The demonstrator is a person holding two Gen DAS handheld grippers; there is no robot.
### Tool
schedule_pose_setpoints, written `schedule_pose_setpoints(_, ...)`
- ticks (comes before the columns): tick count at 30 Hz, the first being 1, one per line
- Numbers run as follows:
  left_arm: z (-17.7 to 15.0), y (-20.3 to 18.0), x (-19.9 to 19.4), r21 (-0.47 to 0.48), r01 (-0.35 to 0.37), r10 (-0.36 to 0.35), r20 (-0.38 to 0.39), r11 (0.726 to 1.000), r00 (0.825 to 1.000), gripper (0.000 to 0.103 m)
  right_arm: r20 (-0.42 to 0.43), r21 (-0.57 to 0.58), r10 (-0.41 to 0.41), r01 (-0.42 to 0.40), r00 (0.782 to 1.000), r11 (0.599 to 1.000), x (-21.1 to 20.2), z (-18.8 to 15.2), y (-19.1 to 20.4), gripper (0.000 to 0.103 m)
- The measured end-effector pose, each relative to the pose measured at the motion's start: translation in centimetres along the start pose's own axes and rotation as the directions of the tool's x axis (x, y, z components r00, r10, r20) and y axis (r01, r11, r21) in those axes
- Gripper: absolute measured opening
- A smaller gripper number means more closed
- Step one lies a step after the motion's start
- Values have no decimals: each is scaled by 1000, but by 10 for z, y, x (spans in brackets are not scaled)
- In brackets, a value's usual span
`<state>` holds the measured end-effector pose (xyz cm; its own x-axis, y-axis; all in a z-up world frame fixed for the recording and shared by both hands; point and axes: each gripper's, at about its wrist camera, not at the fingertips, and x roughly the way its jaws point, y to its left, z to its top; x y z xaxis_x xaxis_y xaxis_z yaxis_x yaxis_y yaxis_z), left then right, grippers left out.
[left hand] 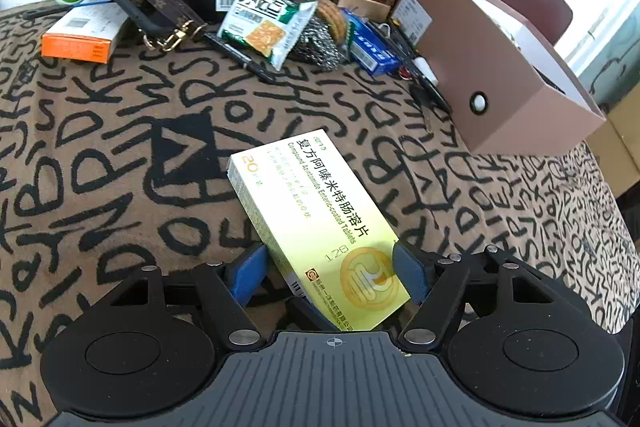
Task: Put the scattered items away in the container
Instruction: 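Carry the yellow medicine box over the cardboard box with the left gripper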
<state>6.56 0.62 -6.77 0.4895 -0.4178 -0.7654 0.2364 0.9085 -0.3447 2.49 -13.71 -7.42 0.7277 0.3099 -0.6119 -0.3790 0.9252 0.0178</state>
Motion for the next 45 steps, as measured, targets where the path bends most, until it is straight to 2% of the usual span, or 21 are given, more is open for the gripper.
schedule_pose_setpoints(7,-12,-29,-5,40,18,-17,-17,999,1000,78,0,23,-25,25,1000,999,-27,-11,-9,71)
schedule_pose_setpoints(16,-7,-96,-25,178,58,-67,45,982,997,78,113,62,-124,117,986,991,-81,-13,-35,71)
schedule_pose_setpoints(23,13,-156,-34,303,93,-130,102,948,986,78,215,95,-217,201,952,975,-117,-3,-69,71)
schedule_pose_setpoints(31,49,-225,-33,405,121,-198,155,906,968,79,305,140,-310,280,901,950,-145,22,-122,71)
schedule_pose_setpoints(40,104,-298,-7,489,155,-267,166,858,949,79,337,182,-375,331,863,926,-156,56,-198,71)
schedule_pose_setpoints(45,137,-322,12,492,189,-303,163,850,939,81,340,155,-406,375,848,914,-154,79,-233,71)
